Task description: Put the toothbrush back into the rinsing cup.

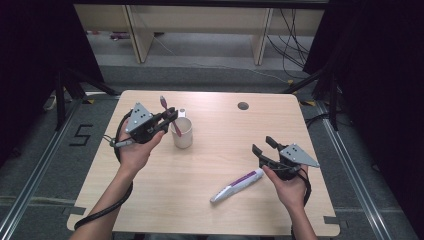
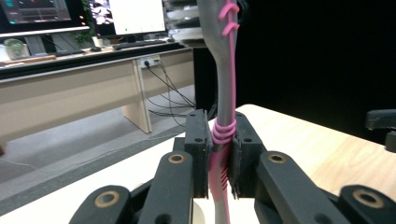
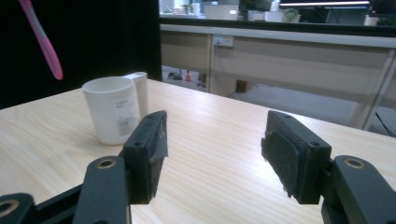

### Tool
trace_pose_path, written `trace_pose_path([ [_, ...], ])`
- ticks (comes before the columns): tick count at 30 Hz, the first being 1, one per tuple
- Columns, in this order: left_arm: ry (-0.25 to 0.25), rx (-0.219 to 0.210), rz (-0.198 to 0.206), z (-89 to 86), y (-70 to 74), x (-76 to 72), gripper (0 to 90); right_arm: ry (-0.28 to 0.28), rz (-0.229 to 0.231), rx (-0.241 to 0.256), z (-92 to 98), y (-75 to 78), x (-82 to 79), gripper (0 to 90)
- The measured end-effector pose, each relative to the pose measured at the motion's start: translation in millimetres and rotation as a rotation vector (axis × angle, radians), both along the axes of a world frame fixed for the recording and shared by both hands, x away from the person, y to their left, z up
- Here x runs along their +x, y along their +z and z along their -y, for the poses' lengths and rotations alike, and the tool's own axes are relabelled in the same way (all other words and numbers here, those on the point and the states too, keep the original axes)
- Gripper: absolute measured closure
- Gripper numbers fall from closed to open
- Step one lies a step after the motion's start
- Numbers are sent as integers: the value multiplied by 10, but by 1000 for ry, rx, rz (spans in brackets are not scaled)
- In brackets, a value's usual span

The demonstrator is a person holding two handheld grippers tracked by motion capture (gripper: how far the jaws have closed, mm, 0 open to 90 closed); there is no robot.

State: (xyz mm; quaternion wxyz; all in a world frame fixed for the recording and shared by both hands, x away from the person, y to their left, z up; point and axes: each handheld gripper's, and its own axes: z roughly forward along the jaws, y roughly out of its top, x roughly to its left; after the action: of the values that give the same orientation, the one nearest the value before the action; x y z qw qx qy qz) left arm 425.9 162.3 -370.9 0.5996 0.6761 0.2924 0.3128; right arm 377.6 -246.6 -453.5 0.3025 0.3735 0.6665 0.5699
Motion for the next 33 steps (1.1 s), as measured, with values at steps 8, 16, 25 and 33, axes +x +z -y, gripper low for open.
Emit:
trace_pose_path([
  [8,33,-17,13,-70,16,83,796,-131,1,-6,289,-114,39,409],
  [16,49,-13,9,-82,20,207,796,-200,-30,10,458,-191,53,409],
  [25,64,3,-1,-65,62,289,796,-225,-62,16,496,-237,80,413],
  [33,75,25,6,-55,89,395,796,-210,-51,18,486,-273,109,418],
])
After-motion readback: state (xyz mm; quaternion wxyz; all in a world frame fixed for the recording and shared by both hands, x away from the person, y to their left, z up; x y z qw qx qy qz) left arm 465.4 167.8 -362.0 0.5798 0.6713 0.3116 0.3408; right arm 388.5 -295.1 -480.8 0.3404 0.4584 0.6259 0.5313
